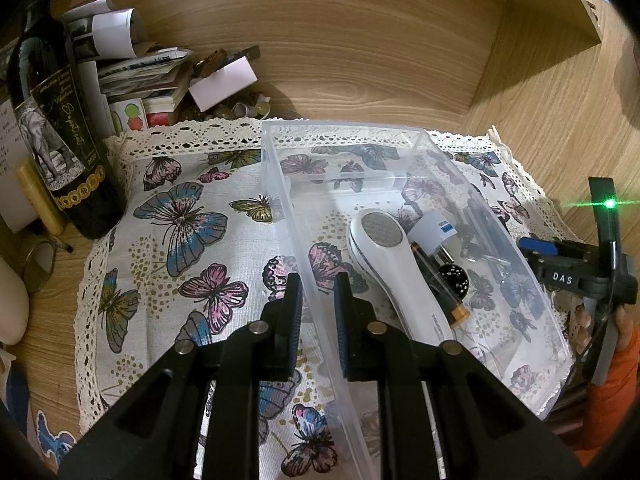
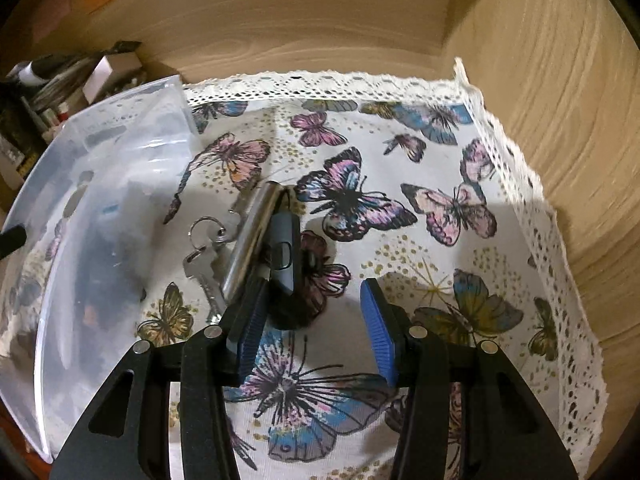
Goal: Organize rigid objects
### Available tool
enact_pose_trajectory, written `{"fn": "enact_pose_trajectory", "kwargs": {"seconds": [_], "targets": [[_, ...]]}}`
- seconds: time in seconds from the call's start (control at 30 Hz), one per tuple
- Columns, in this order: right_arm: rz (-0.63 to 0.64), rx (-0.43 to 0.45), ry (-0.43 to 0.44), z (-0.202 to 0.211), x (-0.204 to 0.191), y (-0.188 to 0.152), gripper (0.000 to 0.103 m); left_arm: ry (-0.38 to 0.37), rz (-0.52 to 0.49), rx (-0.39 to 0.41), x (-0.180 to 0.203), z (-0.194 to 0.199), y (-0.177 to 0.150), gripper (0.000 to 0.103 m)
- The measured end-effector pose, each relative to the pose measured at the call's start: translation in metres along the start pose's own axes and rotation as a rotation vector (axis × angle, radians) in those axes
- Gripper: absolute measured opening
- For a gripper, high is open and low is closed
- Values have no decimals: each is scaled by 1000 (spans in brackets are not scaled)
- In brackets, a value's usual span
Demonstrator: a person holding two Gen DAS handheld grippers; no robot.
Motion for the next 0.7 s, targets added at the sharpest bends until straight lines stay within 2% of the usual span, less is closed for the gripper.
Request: {"fn": "enact_pose_trajectory", "kwargs": {"seconds": [0.23,0.3,0.33,0.37,0.7], "targets": [[19,19,-8,-4,-5,13,43,1,0,-2,-1,-1,0,14],[20,13,-3,-10,-6,16,33,3,0,-3,-1,-1,-1,14],[20,6,7,-13,-7,18,23,4,0,-4,-1,-2,-1,14],[18,4,13,-15,-7,19,21,4,-1,-4,-1,-2,-1,14],[19,100,43,17,-12,29,21,4,0,-4,-1,-2,-1,14]]}}
Point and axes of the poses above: each gripper's, at about its wrist camera, not at the fingertips, and z roughly against the way its jaws point, x to its right, y to its top, the point moved 3 cm from there along -z, roughly the way its jaws point, and after that the axes turned 7 degrees about -y, right-handed, at the moved point
